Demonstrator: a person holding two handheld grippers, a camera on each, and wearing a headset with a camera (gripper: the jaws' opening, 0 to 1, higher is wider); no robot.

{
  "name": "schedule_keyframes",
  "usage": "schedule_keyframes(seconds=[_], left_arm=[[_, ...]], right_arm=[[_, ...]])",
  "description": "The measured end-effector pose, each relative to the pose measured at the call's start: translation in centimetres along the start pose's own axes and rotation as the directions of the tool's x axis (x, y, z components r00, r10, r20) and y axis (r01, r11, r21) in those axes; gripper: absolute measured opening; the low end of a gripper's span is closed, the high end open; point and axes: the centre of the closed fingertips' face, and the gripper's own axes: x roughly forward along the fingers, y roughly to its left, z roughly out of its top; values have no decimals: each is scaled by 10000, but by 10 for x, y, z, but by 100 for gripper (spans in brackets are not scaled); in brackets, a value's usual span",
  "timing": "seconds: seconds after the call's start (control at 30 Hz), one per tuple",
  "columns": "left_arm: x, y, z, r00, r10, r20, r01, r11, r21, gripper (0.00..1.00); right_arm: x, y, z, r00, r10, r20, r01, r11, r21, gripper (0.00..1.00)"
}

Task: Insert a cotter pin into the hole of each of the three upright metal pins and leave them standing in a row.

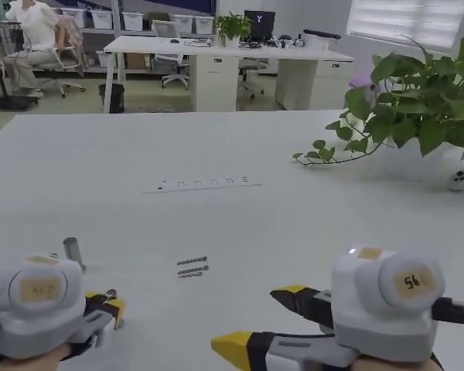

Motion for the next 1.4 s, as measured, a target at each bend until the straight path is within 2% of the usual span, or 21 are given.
schedule_keyframes(seconds=[0.23, 0.3, 0.43, 0.53, 0.63, 0.8, 1.03, 1.17, 1.3, 1.4], left_arm=[[-4, 0, 1, 9998, 128, 173, -123, 9994, -321, 18], [-5, -2, 5, 9991, 224, 365, -220, 9997, -114, 18], [-5, -3, 9, 9981, 459, 415, -465, 9988, 152, 17], [-5, -4, 11, 9979, 491, 423, -505, 9982, 319, 14], [-4, 0, 10, 9972, 703, 254, -715, 9961, 526, 12], [-4, 1, 10, 9976, 628, 293, -639, 9972, 389, 10], [-3, 0, 9, 9993, 343, 175, -344, 9994, 48, 8], [-3, -4, 10, 9998, -35, 195, 29, 9995, 324, 7], [-3, -3, 10, 9981, -544, 296, 531, 9977, 424, 7], [1, -1, 12, 9942, -1025, 322, 994, 9914, 850, 6]], right_arm=[[1, 2, -2, 10000, 39, -31, -39, 10000, 20, 71], [1, 4, -3, 10000, 63, -38, -63, 10000, 51, 71], [1, 5, -4, 9999, 101, -60, -100, 9999, 53, 71], [0, 6, -4, 9999, 98, -57, -98, 9999, 50, 71], [0, 5, -3, 10000, 77, -36, -77, 10000, 52, 71], [0, 4, -3, 10000, 7, -33, -7, 9999, 117, 71], [2, 5, -5, 9999, 60, -111, -58, 9999, 135, 71], [3, 5, -6, 9999, 60, -126, -58, 9998, 172, 71], [3, 5, -6, 9999, 48, -153, -46, 9998, 169, 71], [3, 5, -7, 9998, 44, -180, -41, 9998, 173, 71]])
